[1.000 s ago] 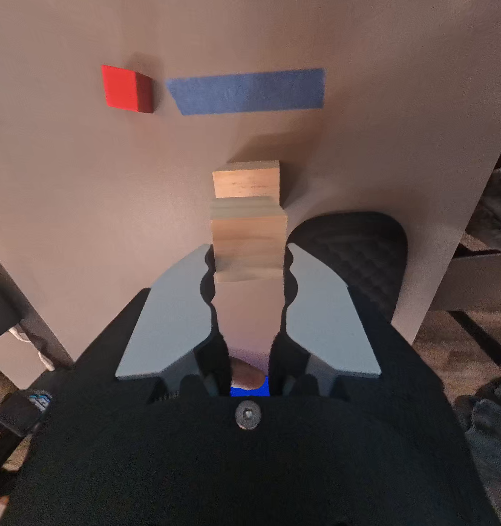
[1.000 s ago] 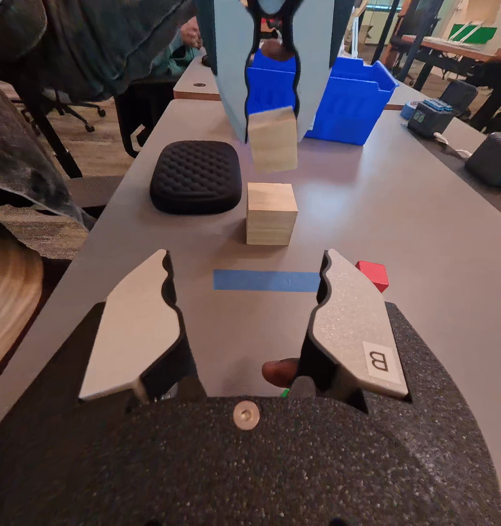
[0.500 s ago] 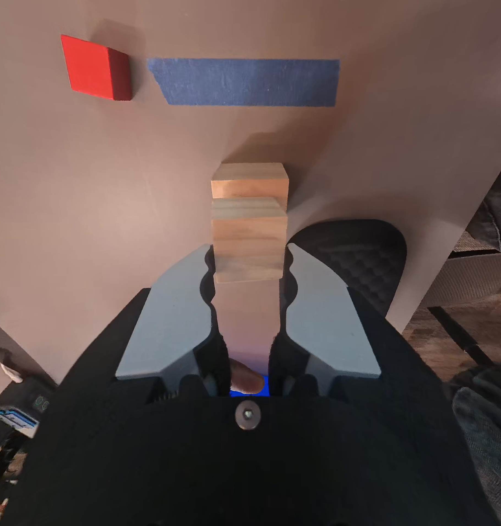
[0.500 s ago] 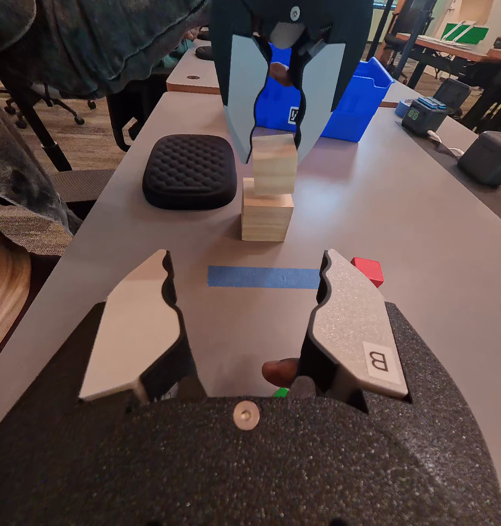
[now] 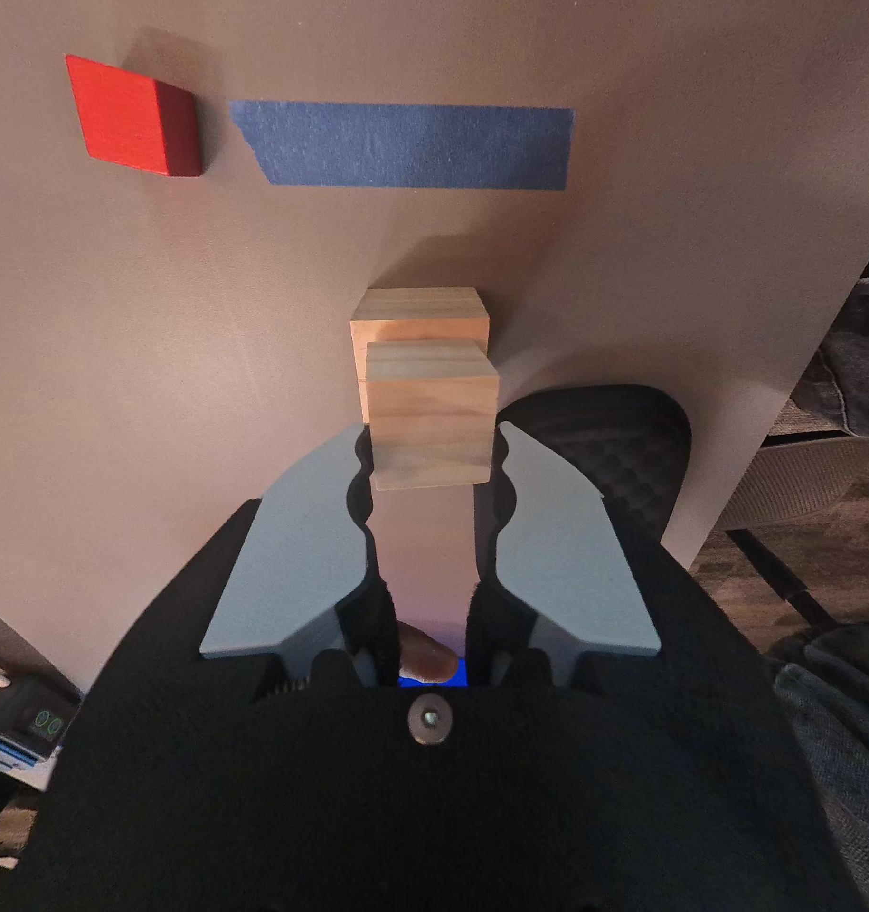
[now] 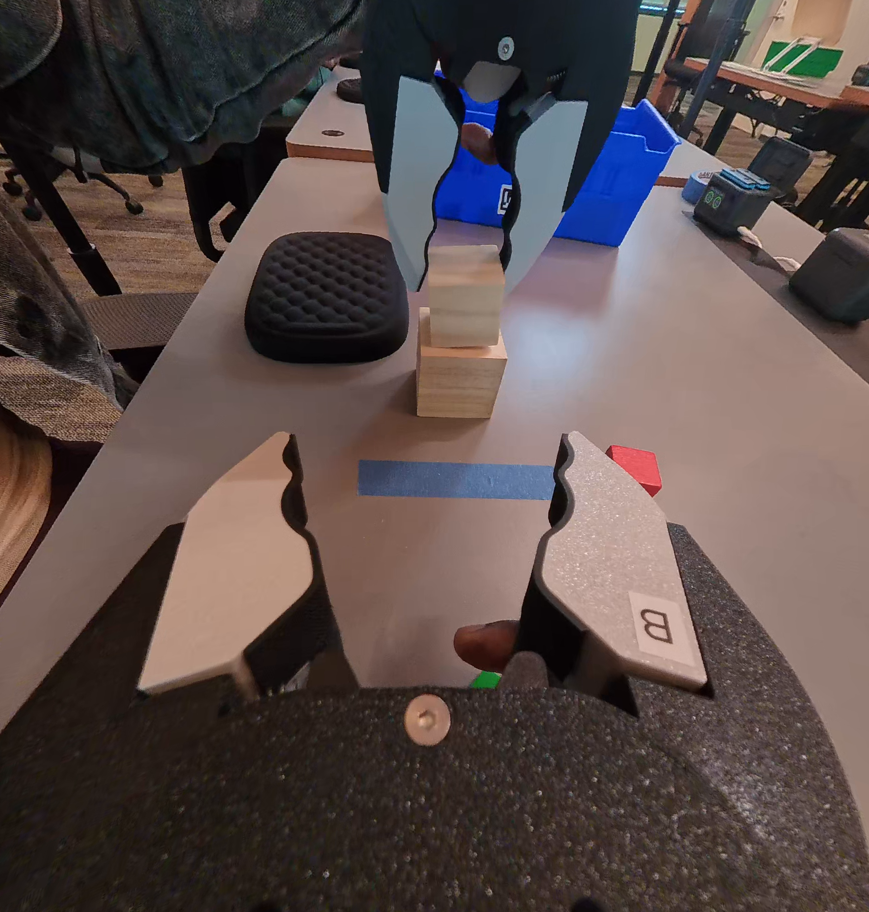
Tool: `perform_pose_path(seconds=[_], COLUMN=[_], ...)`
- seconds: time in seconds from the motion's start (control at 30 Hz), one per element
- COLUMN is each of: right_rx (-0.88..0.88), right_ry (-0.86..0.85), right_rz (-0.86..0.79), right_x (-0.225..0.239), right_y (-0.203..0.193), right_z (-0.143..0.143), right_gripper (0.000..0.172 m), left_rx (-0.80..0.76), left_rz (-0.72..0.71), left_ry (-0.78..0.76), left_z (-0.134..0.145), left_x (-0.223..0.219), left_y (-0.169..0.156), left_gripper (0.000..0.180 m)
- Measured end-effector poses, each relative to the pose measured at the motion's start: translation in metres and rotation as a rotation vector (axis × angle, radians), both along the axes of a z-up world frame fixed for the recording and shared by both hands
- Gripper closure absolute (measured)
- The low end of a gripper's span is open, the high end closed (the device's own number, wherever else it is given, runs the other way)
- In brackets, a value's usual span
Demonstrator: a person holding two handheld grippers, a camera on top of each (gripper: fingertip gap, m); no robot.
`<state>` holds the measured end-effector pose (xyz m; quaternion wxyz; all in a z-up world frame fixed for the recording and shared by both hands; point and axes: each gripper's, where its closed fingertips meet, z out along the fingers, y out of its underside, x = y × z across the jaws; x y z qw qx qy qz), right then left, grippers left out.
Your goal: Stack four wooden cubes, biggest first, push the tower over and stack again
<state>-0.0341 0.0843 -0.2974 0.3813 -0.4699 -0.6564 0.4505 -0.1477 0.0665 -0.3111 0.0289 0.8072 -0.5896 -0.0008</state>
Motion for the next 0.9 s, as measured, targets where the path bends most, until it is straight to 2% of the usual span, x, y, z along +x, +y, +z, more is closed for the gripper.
perform_pose_path(seconds=[0.4, 0.53, 0.6, 0.7, 0.8, 0.9], right_rx=[-0.003, 0.019, 0.032, 0.021, -0.017, -0.027], right_ry=[-0.012, -0.055, -0.121, -0.243, -0.279, -0.253], right_rz=[0.008, 0.017, 0.022, -0.002, -0.068, -0.086], right_x=[0.000, 0.007, 0.021, 0.054, 0.072, 0.067], right_y=[-0.002, -0.001, 0.005, 0.021, 0.040, 0.045], right_z=[-0.002, -0.003, -0.005, -0.013, -0.019, -0.018], right_gripper=[0.074, 0.072, 0.074, 0.086, 0.095, 0.094], left_rx=[0.009, 0.088, 0.188, 0.476, 0.796, 1.084], left_rz=[-0.008, 0.011, 0.033, 0.060, 0.092, 0.216], left_ry=[-0.030, -0.067, -0.133, -0.312, -0.663, -0.974], left_z=[0.001, 0.013, 0.026, 0.057, 0.103, 0.140], left_x=[0.001, 0.000, 0.004, 0.019, 0.050, 0.058], left_y=[-0.001, 0.005, 0.012, 0.031, 0.035, 0.026], left_gripper=[0.131, 0.124, 0.118, 0.105, 0.101, 0.099])
